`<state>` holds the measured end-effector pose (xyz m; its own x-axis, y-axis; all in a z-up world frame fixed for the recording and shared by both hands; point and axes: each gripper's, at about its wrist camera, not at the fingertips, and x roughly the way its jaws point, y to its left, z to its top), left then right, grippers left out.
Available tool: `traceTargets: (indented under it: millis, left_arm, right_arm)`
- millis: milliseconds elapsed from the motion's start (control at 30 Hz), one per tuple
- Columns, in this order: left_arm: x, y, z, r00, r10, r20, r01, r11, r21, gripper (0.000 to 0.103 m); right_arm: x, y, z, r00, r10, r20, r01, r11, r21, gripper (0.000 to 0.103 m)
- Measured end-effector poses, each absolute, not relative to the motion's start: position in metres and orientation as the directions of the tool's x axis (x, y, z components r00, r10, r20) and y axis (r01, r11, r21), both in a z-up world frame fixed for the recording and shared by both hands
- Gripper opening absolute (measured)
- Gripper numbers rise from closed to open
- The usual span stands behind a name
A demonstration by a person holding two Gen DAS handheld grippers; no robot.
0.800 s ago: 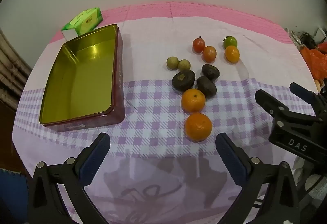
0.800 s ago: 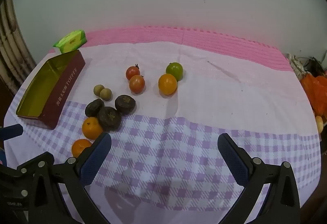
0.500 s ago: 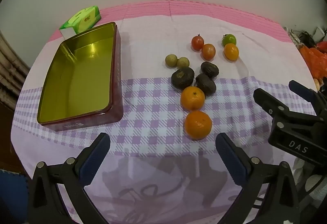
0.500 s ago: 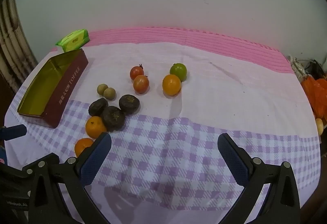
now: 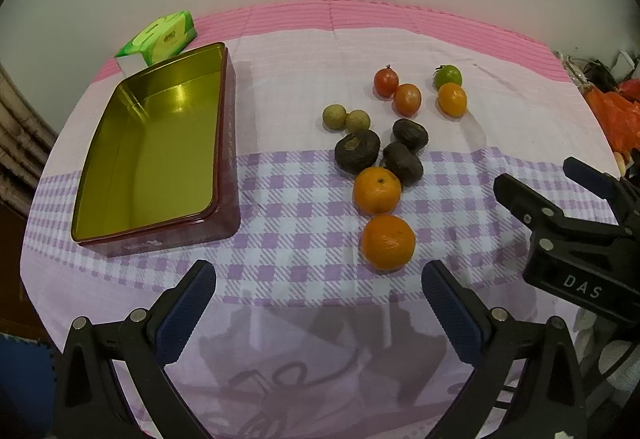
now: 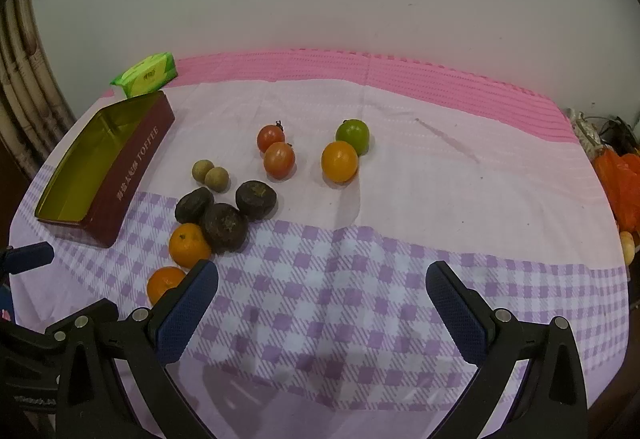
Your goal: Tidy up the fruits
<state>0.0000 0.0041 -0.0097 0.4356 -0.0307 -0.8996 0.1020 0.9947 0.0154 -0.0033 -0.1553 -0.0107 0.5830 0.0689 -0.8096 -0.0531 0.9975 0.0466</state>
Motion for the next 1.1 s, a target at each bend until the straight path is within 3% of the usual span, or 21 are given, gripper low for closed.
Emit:
traceTargets:
  millis: [1100]
  left_arm:
    - [-0.0054, 0.0061, -0.0085, 0.421, -0.099, -0.902, 0.123, 0.991, -0.051, 0.102]
  right_arm:
    - [-0.0003, -0.1591, -0.0100, 0.578, 0.070, -0.813, -0.050, 0.997, 0.051, 0.103]
